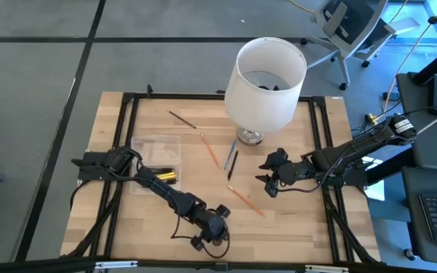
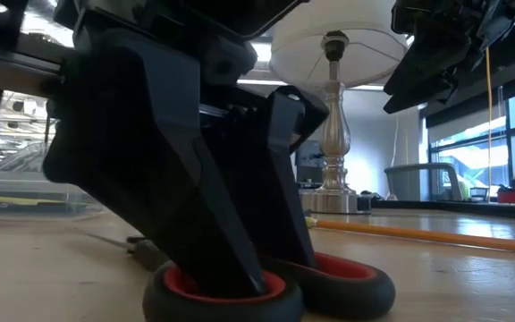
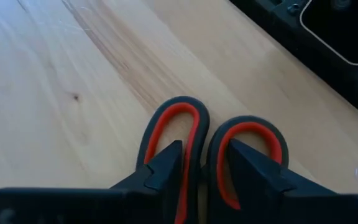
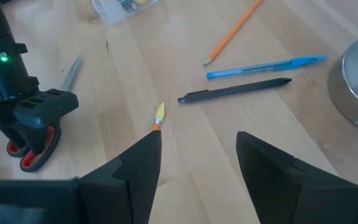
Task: Pick & place school supplies into a supply box
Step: Put the black scissors into the transparent supply box
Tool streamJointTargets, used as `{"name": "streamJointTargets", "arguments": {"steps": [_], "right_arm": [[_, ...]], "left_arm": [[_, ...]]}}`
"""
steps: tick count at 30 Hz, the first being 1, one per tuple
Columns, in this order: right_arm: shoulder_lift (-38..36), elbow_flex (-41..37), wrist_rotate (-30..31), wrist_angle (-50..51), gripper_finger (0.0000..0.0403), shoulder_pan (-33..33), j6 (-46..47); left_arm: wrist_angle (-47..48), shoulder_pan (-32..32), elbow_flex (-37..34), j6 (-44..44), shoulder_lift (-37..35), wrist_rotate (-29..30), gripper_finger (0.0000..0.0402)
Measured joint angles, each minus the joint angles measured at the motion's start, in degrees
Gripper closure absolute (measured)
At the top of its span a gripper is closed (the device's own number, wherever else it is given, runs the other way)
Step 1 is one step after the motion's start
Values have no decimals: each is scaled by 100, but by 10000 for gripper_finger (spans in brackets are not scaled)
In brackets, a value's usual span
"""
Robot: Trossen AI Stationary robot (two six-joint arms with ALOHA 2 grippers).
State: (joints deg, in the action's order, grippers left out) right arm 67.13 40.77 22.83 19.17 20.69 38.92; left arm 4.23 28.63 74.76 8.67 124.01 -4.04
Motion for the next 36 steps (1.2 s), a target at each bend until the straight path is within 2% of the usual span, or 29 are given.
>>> {"name": "streamJointTargets", "arguments": {"steps": [6, 14, 20, 36], "right_arm": [[0, 0, 0, 1, 192, 0, -4], [0, 0, 0, 1, 192, 0, -9], [0, 0, 0, 1, 192, 0, -13], [0, 0, -2, 60, 192, 0, -26]], "left_arm": [[-70, 10, -9, -248, -2, 74, 334], [-109, 36, -22, -365, -15, 259, 335], [34, 38, -63, -401, -292, 430, 334], [664, -148, -73, -836, -877, 406, 332]]}}
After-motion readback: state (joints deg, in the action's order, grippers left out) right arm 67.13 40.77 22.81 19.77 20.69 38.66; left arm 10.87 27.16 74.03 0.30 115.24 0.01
